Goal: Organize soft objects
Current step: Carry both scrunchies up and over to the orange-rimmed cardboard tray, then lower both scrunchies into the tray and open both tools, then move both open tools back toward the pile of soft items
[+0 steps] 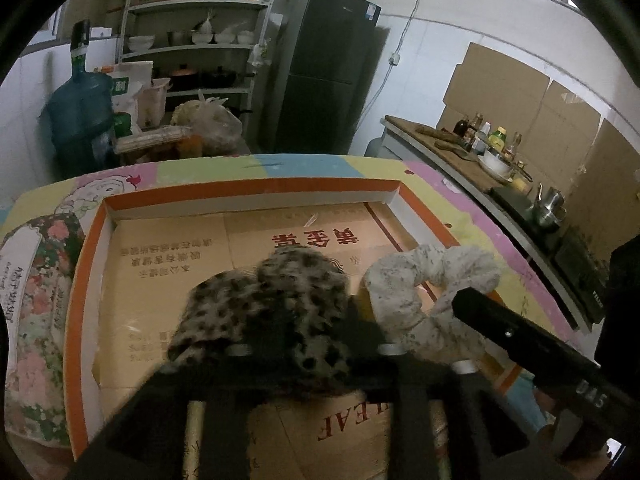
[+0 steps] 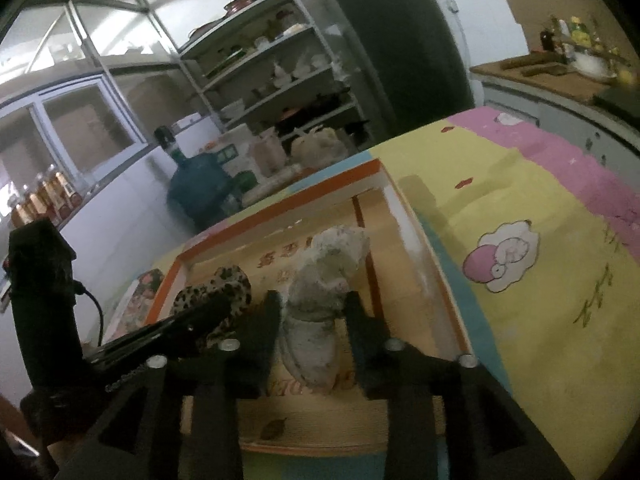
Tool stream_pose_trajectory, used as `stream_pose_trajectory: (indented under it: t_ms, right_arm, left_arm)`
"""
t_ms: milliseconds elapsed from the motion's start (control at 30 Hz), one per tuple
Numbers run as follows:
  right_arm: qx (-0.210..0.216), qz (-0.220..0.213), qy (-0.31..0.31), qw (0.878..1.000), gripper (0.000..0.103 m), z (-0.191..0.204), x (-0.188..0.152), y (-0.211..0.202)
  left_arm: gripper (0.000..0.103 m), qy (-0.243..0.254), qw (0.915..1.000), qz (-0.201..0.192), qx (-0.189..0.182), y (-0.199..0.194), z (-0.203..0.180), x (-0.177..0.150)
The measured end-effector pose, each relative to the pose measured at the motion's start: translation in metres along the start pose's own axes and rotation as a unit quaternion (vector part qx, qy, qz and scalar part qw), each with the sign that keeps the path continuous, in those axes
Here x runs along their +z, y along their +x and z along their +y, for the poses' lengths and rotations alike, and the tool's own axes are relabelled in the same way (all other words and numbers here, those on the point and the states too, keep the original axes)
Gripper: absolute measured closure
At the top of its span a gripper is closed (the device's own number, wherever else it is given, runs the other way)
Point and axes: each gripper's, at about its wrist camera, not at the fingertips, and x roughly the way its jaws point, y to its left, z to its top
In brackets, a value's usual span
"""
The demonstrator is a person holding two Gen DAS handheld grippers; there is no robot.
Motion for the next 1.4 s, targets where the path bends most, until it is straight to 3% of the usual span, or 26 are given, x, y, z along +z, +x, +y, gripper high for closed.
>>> stream_pose_trajectory:
  t_ms: [133,367,533,633,1033,1400]
  right_arm:
    - [-0.015,-0.024,-0.008,1.0,0.047,0.004,0.0,-0.01]
    - [-0.024,-0.055,-0.013,0.998,0.045,0.011,-0.003,-0.032]
    - [-0.027,-0.084,-0.02,0.996,0.04,0.024,-0.005,-0.054]
    - [-0.022,-0.093,-0.028,0.995,0.039,0.036,-0.007,-0.064]
    - [0.007,-0.101,-0.088,0.991,0.034,0.113,-0.03,-0.082]
    - [0.061,-0.068,-0.115,0.989,0.033,0.179,-0.056,-0.072]
  left_arm:
    - [0.049,0.002,0.9998,-0.018,0.006,-0.01,-0.003,0.0]
    - [0.035,0.016,0.9981,-0.059,0.009,-0.038,-0.01,-0.001]
    - [0.019,0.024,0.9944,-0.102,0.0,-0.071,-0.011,-0.004]
    - [0.013,0.028,0.991,-0.13,0.013,-0.092,-0.007,-0.006]
    - [0.012,0.043,0.9815,-0.159,0.097,-0.155,0.028,-0.035]
    - [0.015,-0.013,0.973,-0.189,0.132,-0.217,0.091,-0.07]
